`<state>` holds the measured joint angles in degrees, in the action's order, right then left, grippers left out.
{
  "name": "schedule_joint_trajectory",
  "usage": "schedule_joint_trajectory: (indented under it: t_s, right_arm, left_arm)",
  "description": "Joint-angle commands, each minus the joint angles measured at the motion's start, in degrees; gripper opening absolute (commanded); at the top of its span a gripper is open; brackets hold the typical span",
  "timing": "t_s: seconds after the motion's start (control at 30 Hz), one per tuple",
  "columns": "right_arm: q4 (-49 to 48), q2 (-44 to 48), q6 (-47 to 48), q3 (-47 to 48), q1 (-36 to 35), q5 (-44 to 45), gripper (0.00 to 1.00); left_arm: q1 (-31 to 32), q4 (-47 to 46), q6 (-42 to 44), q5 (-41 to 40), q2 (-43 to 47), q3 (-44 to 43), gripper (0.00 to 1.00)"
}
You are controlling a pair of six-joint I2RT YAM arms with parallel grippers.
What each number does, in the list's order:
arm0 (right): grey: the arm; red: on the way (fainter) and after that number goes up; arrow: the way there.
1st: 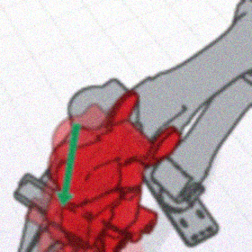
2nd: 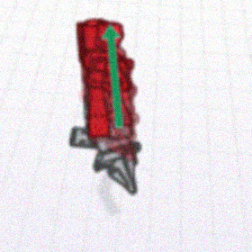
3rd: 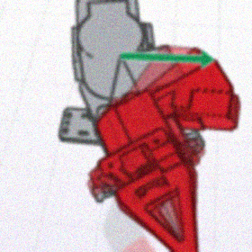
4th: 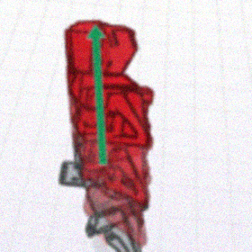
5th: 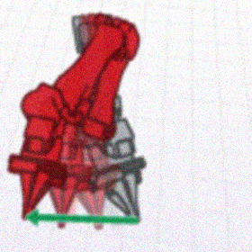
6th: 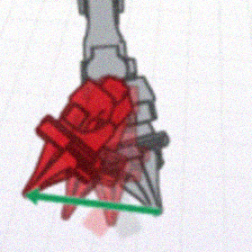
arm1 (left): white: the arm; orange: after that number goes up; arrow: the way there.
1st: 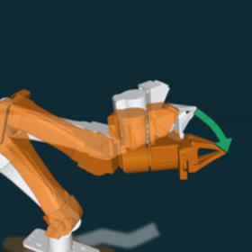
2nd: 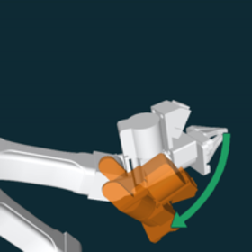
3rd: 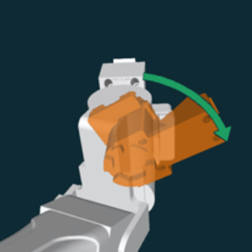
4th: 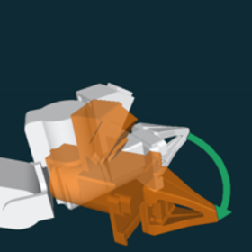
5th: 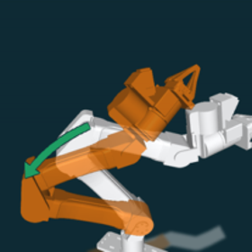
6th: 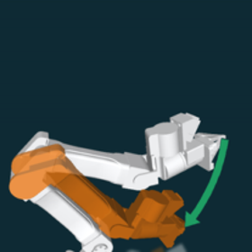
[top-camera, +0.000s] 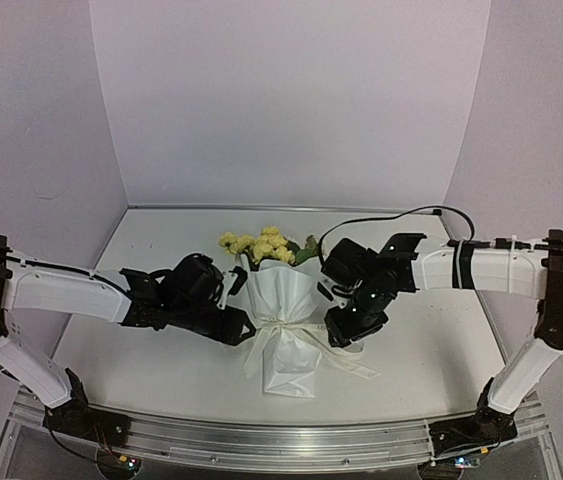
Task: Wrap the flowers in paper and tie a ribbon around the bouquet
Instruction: Adjust the ribbon on the folded bouquet.
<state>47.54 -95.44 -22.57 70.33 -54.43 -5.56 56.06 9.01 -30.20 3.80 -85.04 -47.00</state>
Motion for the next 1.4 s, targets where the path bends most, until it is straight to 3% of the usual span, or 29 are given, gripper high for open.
schedule_joint_trajectory:
  t_s: [0.0,0.43,0.5,0.7,0.87,1.17,1.37]
  right_arm:
    - [0.2,-2.2,6.9,5.9,-0.3,-2.1,0.48]
    - [0.2,-13.4,14.6,20.5,-0.4,-6.2,0.51]
    - [0.2,-15.5,14.9,22.7,-0.3,-6.5,0.49]
    - [0.3,-21.8,15.4,27.3,-0.3,-5.4,0.42]
    - [0.2,-25.2,16.1,29.5,-0.4,-3.4,0.33]
    - [0.1,-27.9,14.9,30.7,-0.3,-1.5,0.29]
    - [0.0,-28.2,14.6,30.4,-0.3,-1.6,0.27]
  left_arm:
    - [1.4,-2.5,1.5,4.3,-4.0,-2.3,0.49]
    - [1.6,-6.6,4.7,4.7,-12.7,-5.7,0.54]
    - [1.6,-7.1,4.7,5.4,-13.1,-5.7,0.48]
    - [1.6,-7.0,4.5,5.5,-12.2,-4.7,0.14]
    - [1.6,-7.2,4.3,5.4,-10.5,-3.4,0.01]
    - [1.6,-8.6,3.9,6.0,-9.3,-2.0,0.02]
    - [1.6,-9.0,4.8,6.7,-9.3,-1.4,0.30]
